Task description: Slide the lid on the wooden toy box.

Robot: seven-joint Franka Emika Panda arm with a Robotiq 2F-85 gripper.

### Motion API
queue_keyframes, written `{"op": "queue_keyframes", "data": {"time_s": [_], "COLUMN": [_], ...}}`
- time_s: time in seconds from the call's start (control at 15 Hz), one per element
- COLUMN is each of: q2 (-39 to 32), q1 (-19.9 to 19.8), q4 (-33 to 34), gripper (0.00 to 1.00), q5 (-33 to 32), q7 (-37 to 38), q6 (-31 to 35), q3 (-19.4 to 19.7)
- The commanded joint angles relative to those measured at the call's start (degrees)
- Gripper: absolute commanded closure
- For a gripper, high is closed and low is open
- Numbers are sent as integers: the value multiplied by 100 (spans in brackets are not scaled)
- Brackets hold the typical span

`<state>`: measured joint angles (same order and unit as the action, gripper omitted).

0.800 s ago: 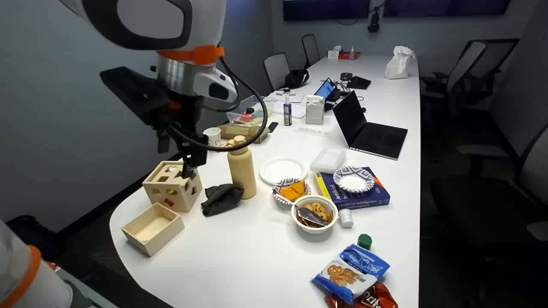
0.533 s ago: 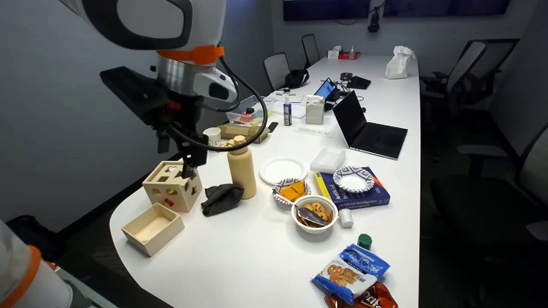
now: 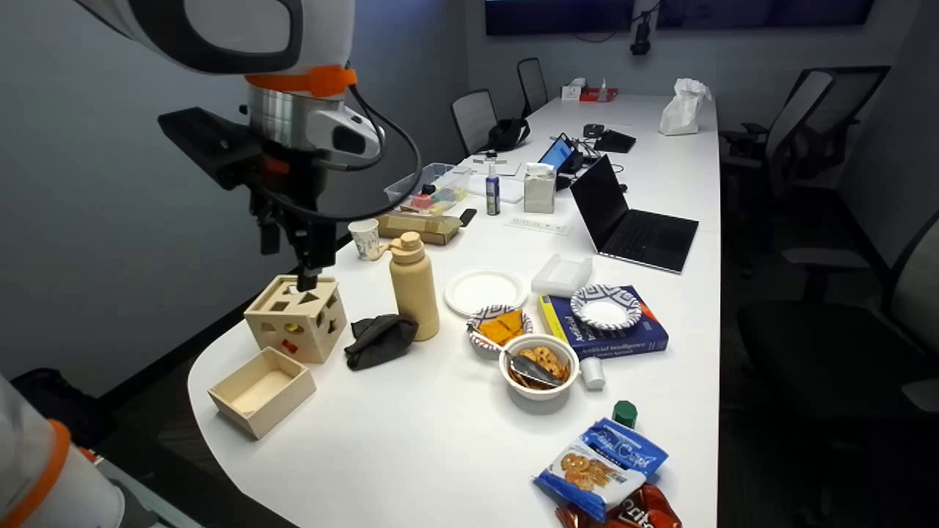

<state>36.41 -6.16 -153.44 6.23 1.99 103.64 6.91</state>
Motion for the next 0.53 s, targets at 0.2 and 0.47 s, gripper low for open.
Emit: {"op": "queue_keyframes", "data": {"time_s": [0.2, 0.47], "q2": [-107, -767], "q1": [708, 1005], "q4": [53, 228], "gripper": [0, 0], "q5": [532, 413], "q7": [1902, 2978], "q6": [790, 1699], "q3": [-1731, -2636]}}
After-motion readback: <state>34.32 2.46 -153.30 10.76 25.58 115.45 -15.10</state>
